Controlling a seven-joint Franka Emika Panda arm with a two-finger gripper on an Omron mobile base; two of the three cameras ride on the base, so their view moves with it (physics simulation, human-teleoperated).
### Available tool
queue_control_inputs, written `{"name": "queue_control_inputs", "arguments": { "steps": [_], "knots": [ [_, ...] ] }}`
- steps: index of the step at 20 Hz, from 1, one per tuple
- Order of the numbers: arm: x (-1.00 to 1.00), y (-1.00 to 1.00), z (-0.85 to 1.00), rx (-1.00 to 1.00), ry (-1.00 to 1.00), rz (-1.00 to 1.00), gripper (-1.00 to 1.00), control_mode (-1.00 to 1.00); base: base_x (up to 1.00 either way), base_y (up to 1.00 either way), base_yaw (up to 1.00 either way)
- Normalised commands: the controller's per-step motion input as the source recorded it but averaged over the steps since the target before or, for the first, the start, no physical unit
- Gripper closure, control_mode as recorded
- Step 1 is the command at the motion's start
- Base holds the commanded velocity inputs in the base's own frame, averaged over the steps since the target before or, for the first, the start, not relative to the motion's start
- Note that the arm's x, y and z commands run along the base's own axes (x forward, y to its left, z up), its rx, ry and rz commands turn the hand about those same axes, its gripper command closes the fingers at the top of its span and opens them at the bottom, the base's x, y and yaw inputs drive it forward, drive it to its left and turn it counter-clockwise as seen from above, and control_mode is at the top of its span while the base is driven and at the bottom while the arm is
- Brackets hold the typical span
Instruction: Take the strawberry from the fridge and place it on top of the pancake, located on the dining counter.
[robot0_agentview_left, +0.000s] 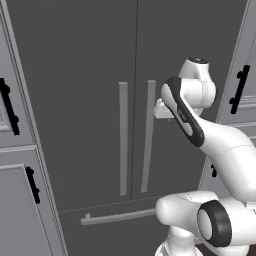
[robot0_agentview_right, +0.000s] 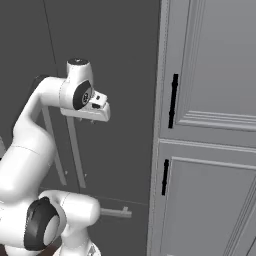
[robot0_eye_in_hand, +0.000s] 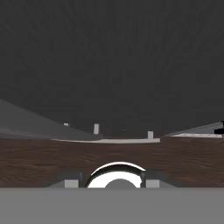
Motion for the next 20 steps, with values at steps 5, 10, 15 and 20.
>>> {"name": "queue_control_inputs", "arguments": {
  "steps": [5,10,15,20],
  "knots": [
    [0.0,0.0,0.0,0.0,0.0,0.0,-1.0,1.0,-0.35,0.01,0.0],
    [0.0,0.0,0.0,0.0,0.0,0.0,-1.0,1.0,-0.52,0.31,0.0],
    [0.0,0.0,0.0,0.0,0.0,0.0,-1.0,1.0,-0.08,0.67,0.0],
    [0.0,0.0,0.0,0.0,0.0,0.0,-1.0,1.0,-0.18,0.23,0.0]
  ]
}}
